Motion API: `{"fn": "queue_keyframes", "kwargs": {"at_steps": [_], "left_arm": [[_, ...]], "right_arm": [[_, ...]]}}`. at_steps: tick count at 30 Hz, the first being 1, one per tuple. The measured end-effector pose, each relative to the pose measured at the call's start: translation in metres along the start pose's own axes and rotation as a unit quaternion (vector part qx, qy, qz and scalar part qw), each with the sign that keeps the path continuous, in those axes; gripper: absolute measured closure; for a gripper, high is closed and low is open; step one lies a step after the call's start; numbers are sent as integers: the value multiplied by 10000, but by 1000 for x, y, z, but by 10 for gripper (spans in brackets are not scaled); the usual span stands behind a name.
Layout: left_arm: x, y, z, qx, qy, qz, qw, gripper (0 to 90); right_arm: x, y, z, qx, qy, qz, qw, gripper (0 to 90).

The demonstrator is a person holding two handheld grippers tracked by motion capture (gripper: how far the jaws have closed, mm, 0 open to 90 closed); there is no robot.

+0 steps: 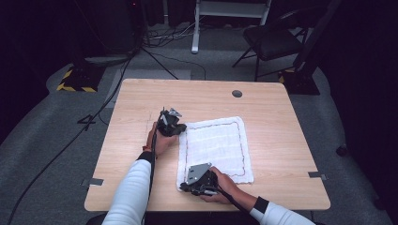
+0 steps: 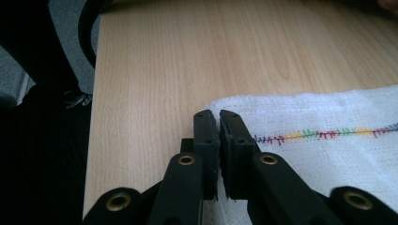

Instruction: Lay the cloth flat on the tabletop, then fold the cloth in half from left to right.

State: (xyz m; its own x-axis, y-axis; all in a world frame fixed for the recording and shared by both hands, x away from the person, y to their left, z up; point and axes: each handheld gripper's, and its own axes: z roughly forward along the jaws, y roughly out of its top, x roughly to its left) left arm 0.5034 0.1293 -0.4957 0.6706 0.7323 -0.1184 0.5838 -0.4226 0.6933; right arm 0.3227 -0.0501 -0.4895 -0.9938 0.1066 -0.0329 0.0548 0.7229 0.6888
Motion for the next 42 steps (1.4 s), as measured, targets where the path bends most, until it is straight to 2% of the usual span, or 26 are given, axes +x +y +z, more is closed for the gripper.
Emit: {"fn": "queue_keyframes", "kwargs": {"at_steps": [9,17,19,25,28,30,35,42], "left_arm": [[9,4,-21,-184,148,-89,9997,853],[8,12,-31,-295,173,10,9994,853],[6,15,-29,-347,188,-28,9992,852],[-4,32,-28,-488,233,63,9985,853],[-10,40,-27,-535,238,163,9982,853],[-12,43,-26,-570,222,159,9980,853],[-19,54,-20,-615,248,200,9976,853],[-33,70,-4,-620,148,347,9974,853]], "right_arm": [[-4,4,-10,-224,-158,41,9996,864],[-9,7,-27,-481,-369,96,9981,864],[-9,7,-32,-527,-437,128,9976,864],[-14,4,-51,-644,-726,137,9952,864],[-16,1,-61,-709,-837,219,9937,864],[-17,-2,-68,-735,-911,253,9928,864],[-21,-10,-89,-855,-1135,347,9892,864],[-26,-27,-115,-934,-1466,617,9828,864]]}}
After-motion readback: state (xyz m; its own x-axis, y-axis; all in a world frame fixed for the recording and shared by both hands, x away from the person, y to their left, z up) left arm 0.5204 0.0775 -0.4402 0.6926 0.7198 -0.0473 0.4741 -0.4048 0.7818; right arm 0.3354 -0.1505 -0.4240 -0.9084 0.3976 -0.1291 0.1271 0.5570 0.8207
